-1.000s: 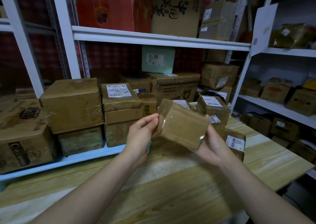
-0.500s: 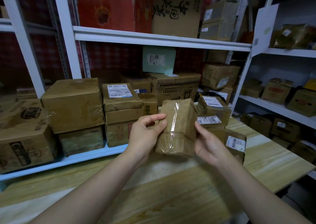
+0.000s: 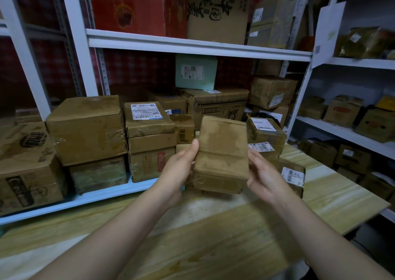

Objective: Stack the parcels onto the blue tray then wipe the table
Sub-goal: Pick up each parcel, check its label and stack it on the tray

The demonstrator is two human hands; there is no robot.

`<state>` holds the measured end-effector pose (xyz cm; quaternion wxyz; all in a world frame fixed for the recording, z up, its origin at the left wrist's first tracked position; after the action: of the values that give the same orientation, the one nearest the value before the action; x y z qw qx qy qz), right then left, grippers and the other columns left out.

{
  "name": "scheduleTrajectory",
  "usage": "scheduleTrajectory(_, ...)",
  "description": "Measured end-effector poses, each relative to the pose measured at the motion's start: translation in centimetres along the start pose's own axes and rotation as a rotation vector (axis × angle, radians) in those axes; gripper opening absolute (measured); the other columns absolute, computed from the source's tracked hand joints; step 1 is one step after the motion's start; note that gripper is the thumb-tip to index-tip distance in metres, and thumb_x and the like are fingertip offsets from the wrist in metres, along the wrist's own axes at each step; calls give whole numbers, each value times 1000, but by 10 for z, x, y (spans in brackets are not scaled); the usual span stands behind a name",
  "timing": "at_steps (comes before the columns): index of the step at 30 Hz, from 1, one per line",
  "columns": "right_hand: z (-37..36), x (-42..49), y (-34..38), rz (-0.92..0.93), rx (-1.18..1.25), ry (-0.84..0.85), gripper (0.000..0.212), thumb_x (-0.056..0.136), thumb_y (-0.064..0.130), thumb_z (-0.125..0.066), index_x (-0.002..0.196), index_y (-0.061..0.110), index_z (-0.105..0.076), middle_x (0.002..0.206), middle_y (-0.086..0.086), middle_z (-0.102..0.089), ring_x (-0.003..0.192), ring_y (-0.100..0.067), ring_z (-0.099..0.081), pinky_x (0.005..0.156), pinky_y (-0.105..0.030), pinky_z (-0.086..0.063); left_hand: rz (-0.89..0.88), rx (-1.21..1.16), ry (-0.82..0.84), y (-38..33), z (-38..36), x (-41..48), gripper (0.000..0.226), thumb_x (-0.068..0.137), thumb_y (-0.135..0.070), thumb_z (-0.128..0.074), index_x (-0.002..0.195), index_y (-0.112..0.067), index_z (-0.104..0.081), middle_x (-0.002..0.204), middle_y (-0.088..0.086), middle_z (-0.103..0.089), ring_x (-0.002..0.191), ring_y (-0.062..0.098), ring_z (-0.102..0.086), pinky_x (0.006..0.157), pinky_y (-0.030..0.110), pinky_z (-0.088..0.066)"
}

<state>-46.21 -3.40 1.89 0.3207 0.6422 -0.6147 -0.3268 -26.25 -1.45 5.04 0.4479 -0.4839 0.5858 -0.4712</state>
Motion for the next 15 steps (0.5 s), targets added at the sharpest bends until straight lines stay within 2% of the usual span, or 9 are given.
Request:
scheduleTrajectory(1,1,2,-1,-1,-15,-4,57,88,18,-61,142,2,-49,135,-26,-59,114,-36,-61,88,-44,-57,21,-24,1,0,0,-1,31,94,-48,-54,101,-23,-71,94,-11,-74,84,2,-66,70,21,-52)
scheduleTrajectory(3,1,5,-3,-12,-21,-5,66,86,22,-67,146,6,-44,136,-24,-60,127,-40,-55,92,-51,-55,37,-65,8,1,0,-1,30,91,-44,-59,109,-22,-69,97,-6,-75,83,6,-68,70,25,-52)
scheduleTrajectory(6,8,10,-5,-11,9,-33,94,78,25,-82,155,15,-28,130,-15,-66,125,-40,-57,96,-59,-52,37,-124,10,0,-1,-1,41,90,-44,-61,125,-24,-61,107,-3,-72,90,10,-67,69,27,-51)
scheduleTrajectory(8,11,13,-7,-30,11,-33,108,69,30,-90,156,19,-26,135,-15,-63,131,-40,-52,103,-64,-44,35,-164,28,-1,-2,-2,42,91,-48,-58,126,-25,-58,106,-4,-72,94,12,-69,74,32,-56)
scheduleTrajectory(9,7,10,-7,-52,1,-26,99,73,31,-87,154,19,-31,135,-16,-63,131,-38,-53,103,-62,-45,34,-180,36,-1,-2,-2,42,90,-50,-57,124,-26,-57,107,-4,-72,97,13,-68,78,37,-58)
scheduleTrajectory(11,2,6,-6,-69,-63,-39,49,91,30,-67,137,14,-55,121,-16,-70,114,-32,-67,92,-52,-56,10,-180,49,-2,-3,-1,48,84,-56,-59,123,-28,-55,109,-5,-69,100,15,-66,87,47,-57)
scheduleTrajectory(12,0,5,-5,-67,-89,-46,32,97,29,-58,124,12,-64,111,-16,-74,102,-29,-72,84,-46,-60,-6,-165,66,-3,-3,-1,52,80,-58,-59,123,-29,-53,112,-6,-67,102,15,-64,86,48,-57)
scheduleTrajectory(13,0,5,-5,-72,-97,-60,30,100,29,-53,119,11,-67,108,-16,-75,98,-28,-73,81,-44,-60,-26,-141,90,-3,-3,-2,57,77,-59,-60,126,-31,-51,116,-8,-65,103,13,-62,85,46,-57)
scheduleTrajectory(15,0,5,-6,-96,-76,-89,38,100,30,-52,130,8,-62,120,-19,-71,112,-33,-68,89,-49,-57,-60,-65,119,-4,-3,-4,65,74,-52,-65,134,-35,-46,120,-9,-58,105,7,-59,88,36,-53)
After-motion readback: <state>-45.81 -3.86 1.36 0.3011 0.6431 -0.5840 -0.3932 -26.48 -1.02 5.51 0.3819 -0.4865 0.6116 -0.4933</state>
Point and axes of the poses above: each hand's wrist, its own x-axis towards the middle knuckle, its own z-axis out of the back of the hand, y = z × x, the point moved 2 cm from there along x, towards the middle knuckle
